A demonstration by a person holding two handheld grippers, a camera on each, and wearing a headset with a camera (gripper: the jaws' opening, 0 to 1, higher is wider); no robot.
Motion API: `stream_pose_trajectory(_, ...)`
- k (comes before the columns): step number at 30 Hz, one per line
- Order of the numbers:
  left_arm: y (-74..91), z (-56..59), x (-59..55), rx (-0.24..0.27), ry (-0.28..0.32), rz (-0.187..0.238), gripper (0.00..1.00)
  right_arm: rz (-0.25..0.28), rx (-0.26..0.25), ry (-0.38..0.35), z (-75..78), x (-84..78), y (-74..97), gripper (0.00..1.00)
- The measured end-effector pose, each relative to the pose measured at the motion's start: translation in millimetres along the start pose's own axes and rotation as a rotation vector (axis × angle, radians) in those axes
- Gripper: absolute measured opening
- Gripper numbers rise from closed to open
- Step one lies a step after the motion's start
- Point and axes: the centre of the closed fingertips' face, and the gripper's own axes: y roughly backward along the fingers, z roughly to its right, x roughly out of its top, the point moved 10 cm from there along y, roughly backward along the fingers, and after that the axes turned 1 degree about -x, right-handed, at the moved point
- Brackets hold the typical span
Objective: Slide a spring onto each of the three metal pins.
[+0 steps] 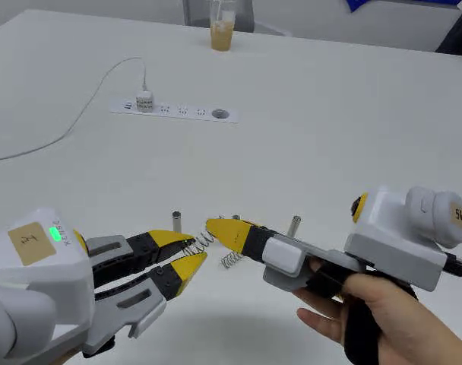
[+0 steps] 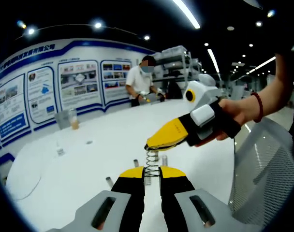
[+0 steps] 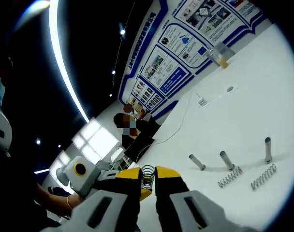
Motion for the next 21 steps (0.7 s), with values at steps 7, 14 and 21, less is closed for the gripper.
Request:
stream_pose_trajectory(7,-1.7,-2.2,-6.6,0.024,0.009,-0.052,0.15,-0.024,-0.035,0.127,-2.8,0.7,-2.7,0.11)
stream_pose_trajectory(14,2.0,-8.7,-15.5,0.032,0.046,-0.084,0.23,-0.025,-0.085,0.254,-2.5,8.0,-5.8,0.11)
stream_pose_trajectory(21,3.9,-12.4,-24.4,0.047,0.093,-0.103,0.37,-0.014,-0.123,0.365,-3.1,17.5,-14.3,0.11)
